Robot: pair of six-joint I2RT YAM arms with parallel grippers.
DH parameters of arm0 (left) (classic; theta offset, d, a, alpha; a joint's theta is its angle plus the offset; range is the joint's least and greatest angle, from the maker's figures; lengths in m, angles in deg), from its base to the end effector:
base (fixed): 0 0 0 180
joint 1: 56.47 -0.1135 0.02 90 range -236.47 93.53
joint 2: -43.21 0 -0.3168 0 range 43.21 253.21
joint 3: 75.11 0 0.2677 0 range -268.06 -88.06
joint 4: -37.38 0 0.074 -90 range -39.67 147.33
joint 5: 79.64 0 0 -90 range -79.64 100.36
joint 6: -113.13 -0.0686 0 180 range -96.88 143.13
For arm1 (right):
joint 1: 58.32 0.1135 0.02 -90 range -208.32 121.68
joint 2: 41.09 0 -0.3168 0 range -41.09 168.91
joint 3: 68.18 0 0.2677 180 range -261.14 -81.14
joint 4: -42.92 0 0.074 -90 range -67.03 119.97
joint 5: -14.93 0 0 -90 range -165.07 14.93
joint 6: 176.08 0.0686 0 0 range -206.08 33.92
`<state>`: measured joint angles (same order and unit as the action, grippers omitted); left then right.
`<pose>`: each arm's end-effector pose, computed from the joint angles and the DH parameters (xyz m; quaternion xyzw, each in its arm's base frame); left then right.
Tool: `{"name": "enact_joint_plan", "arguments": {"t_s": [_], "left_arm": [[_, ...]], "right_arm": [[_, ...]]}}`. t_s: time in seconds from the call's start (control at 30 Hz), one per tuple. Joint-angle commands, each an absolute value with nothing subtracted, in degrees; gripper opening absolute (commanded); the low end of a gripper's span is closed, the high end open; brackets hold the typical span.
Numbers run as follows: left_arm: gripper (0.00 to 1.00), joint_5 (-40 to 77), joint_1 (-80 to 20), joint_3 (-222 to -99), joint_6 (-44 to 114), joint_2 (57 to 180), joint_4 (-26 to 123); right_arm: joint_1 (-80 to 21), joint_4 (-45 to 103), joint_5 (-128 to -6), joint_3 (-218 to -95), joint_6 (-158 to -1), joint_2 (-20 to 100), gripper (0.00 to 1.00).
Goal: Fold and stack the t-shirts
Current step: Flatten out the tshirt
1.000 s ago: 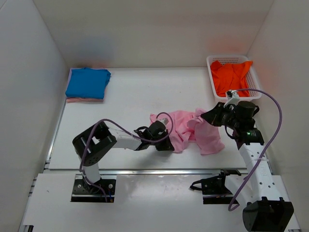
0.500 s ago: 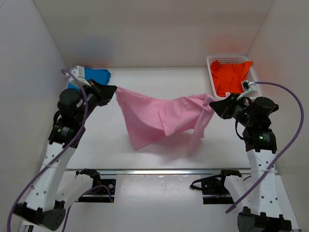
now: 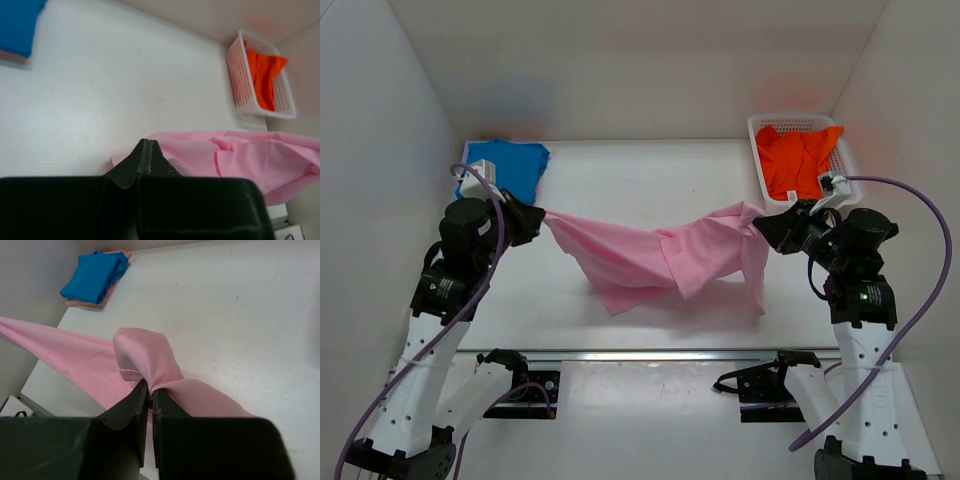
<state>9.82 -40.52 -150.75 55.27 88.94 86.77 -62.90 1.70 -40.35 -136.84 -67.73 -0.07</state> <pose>0.1592 -0.0448 0.4263 -0.1177 0.8080 -0.2317 0.5288 0.1475 0.0274 0.4150 -0.0318 0.7717 0.3035 0.5580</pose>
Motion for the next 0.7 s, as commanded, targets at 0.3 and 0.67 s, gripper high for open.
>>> {"name": "enact_joint_plan", "arguments": {"t_s": [0.3,0.67], "left_arm": [[0.0,-2.31,-41.25,-186.31,42.91,105.06,92.08],[0.0,7.8,-49.96,-188.55,42.2,133.83,85.77]], "right_arm": [[-59.02,8.15,-42.83,-142.94,-64.3,-0.68,0.0],[-61.66,3.42,-44.39,-139.16,-67.8,27.91,0.47]]}}
